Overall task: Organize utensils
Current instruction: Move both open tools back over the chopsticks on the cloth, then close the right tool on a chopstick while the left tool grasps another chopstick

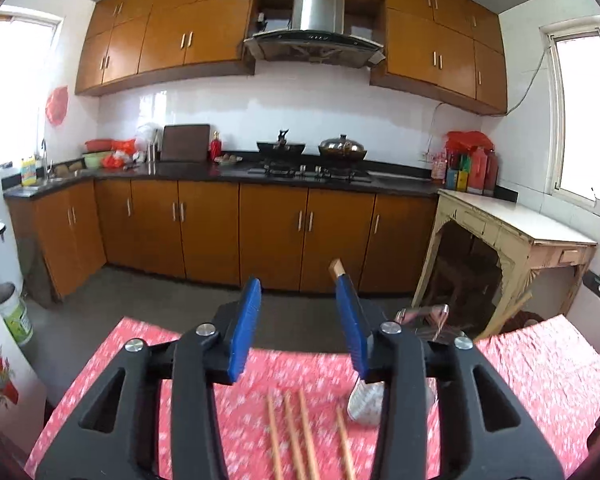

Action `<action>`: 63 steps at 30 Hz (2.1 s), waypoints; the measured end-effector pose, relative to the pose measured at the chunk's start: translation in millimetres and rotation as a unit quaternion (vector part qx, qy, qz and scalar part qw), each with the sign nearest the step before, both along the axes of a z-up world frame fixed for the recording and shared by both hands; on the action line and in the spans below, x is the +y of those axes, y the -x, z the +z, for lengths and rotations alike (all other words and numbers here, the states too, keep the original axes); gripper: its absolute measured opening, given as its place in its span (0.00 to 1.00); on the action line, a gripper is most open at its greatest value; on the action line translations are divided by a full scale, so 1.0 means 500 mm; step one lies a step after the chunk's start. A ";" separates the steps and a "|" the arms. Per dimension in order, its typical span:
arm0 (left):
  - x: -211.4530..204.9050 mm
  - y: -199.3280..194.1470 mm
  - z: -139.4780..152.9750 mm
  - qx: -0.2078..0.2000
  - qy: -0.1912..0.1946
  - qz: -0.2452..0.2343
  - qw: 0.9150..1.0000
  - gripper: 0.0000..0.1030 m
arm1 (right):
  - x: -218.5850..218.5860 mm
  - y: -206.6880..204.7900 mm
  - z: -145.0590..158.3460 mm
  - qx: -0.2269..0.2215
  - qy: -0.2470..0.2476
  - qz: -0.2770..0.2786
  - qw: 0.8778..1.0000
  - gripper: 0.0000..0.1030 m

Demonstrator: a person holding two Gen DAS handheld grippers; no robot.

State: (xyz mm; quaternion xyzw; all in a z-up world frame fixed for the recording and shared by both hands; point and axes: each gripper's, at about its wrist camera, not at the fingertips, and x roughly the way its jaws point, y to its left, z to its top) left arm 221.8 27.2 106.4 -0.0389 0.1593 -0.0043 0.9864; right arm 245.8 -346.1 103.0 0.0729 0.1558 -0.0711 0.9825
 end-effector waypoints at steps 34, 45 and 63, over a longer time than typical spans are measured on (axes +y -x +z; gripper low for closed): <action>0.051 0.141 -0.327 0.167 0.000 -0.003 0.986 0.50 | 0.031 0.061 -0.438 0.263 -0.017 0.016 0.965 0.08; 0.044 0.136 -0.342 0.191 0.003 -0.021 0.981 0.51 | -0.102 0.029 -0.430 0.261 -0.038 -0.072 0.962 0.08; -0.022 0.084 -0.404 0.280 -0.052 -0.044 0.957 0.08 | -0.131 0.021 -0.433 0.265 -0.038 -0.085 0.960 0.08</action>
